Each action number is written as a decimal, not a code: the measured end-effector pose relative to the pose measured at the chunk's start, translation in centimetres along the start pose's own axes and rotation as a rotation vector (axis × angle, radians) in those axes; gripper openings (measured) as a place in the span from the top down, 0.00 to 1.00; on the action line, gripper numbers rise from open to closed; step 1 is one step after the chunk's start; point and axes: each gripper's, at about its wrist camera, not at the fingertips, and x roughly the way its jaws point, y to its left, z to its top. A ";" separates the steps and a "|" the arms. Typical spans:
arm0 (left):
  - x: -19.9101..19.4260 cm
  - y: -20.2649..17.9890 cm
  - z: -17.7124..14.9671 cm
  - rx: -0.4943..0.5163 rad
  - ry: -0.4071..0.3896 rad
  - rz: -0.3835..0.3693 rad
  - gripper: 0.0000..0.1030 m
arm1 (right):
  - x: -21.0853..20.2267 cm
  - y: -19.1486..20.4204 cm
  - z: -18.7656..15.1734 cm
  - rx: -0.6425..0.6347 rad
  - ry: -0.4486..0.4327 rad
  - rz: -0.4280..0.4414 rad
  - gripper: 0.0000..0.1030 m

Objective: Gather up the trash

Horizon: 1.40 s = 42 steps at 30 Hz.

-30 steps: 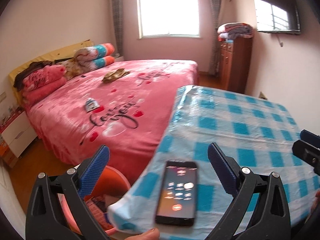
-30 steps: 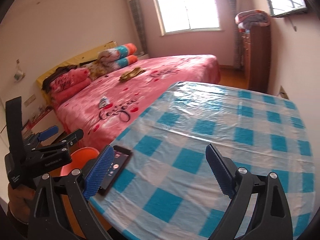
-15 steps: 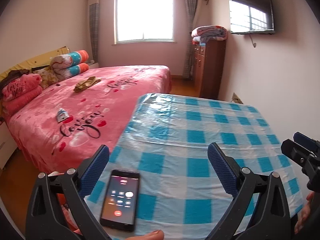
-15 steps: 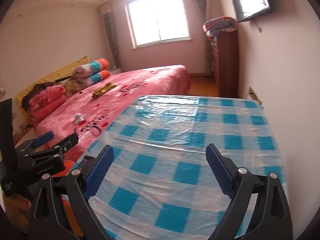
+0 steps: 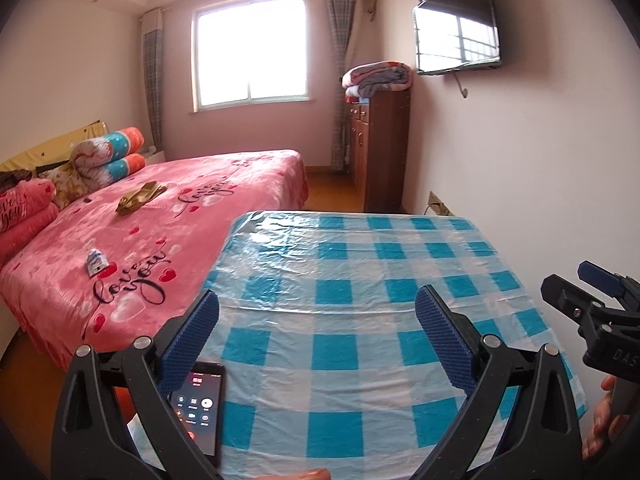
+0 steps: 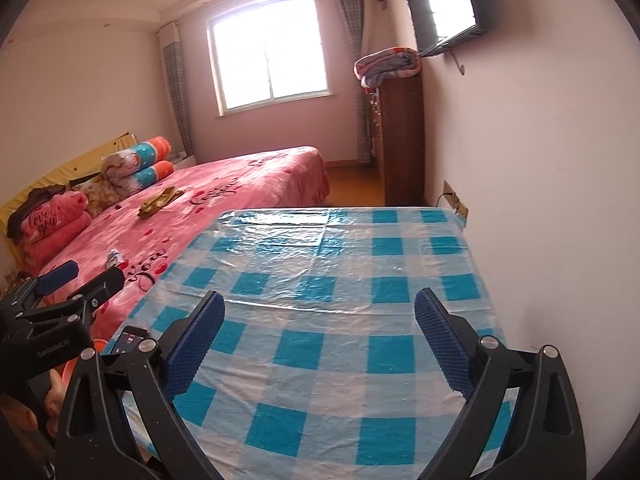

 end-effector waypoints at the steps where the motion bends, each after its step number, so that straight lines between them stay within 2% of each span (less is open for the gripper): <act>1: -0.1 -0.3 0.0 0.006 -0.003 -0.002 0.04 | -0.1 -0.1 0.0 0.000 -0.002 -0.005 0.08; 18: -0.9 -2.5 -0.4 0.053 -0.008 -0.030 0.04 | -0.9 -1.1 -0.3 0.005 -0.014 -0.045 0.08; 32: 1.1 -3.5 -0.7 0.057 0.034 -0.081 0.04 | 0.9 -1.5 -0.8 0.015 0.024 -0.039 0.08; 36: 2.7 -3.7 -1.2 0.038 0.076 -0.106 0.04 | 2.2 -2.0 -1.2 0.028 0.047 -0.039 0.08; 42: 7.0 -4.1 -2.9 0.032 0.188 -0.075 0.04 | 5.2 -3.2 -2.6 0.058 0.120 -0.055 0.08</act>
